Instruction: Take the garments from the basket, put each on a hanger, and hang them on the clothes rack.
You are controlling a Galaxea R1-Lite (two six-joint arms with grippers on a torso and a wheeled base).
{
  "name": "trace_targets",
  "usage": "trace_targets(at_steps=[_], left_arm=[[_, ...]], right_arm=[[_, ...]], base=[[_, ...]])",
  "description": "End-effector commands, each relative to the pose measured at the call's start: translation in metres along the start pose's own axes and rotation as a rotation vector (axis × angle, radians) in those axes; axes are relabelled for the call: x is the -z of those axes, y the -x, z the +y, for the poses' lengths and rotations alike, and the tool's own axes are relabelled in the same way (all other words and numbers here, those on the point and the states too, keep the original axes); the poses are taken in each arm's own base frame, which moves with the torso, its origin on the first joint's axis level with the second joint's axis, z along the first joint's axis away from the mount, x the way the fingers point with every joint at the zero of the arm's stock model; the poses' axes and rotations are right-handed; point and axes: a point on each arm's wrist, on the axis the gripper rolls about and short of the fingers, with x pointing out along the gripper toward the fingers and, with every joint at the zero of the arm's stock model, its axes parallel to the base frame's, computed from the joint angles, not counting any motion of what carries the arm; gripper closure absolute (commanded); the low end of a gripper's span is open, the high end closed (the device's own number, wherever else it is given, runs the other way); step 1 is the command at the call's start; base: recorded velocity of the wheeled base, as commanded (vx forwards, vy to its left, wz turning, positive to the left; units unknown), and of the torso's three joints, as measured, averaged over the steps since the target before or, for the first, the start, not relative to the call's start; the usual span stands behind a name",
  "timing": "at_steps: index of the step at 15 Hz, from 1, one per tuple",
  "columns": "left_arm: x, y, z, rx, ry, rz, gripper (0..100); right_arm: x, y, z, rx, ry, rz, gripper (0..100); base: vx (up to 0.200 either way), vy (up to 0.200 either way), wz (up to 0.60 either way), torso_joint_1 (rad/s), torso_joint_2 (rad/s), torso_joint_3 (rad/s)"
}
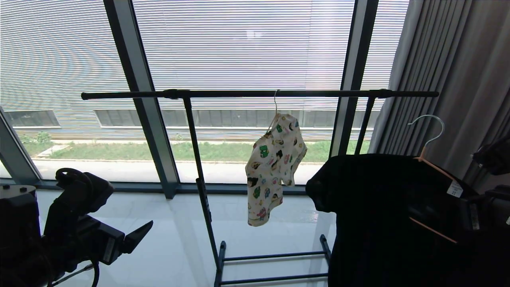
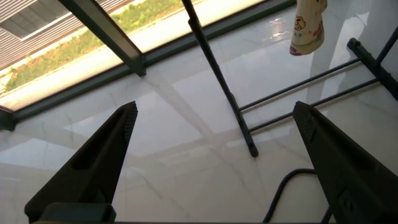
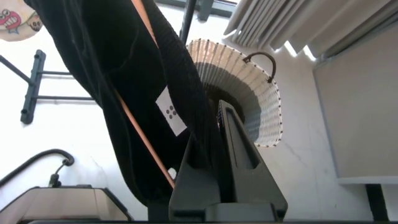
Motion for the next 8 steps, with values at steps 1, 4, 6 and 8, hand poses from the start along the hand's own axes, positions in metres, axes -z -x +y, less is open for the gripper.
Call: trace_targets(at_steps=[1, 4, 6, 8], left_arm=[[0.0, 0.0, -0.001, 0.006, -0.002, 0.0, 0], [0.0, 0.0, -0.001, 0.007, -0.003, -0.002, 0], [-0.001, 0.0, -0.002, 0.012, -0.006, -0.004, 0], [-0.001, 0.0, -0.004, 0.02, -0.01, -0.008, 0]], right_arm=[[-0.009, -0.01, 0.001, 0.008, -0.02, 0.002, 100], [-0.024, -0.022, 0.003, 0.028, -0.048, -0.005, 100], [-0.033, -0.029, 0.004, 0.034, -0.058, -0.016, 100], [-0.041, -0.036, 0.005, 0.035, -0.061, -0.026, 100]], base=[[0.2, 0.0, 0.0, 0.002, 0.0, 0.002], [0.2, 0.0, 0.0, 0.007, 0.0, 0.002], [0.2, 0.0, 0.0, 0.0, 0.0, 0.0], [0.2, 0.0, 0.0, 0.002, 0.0, 0.005]])
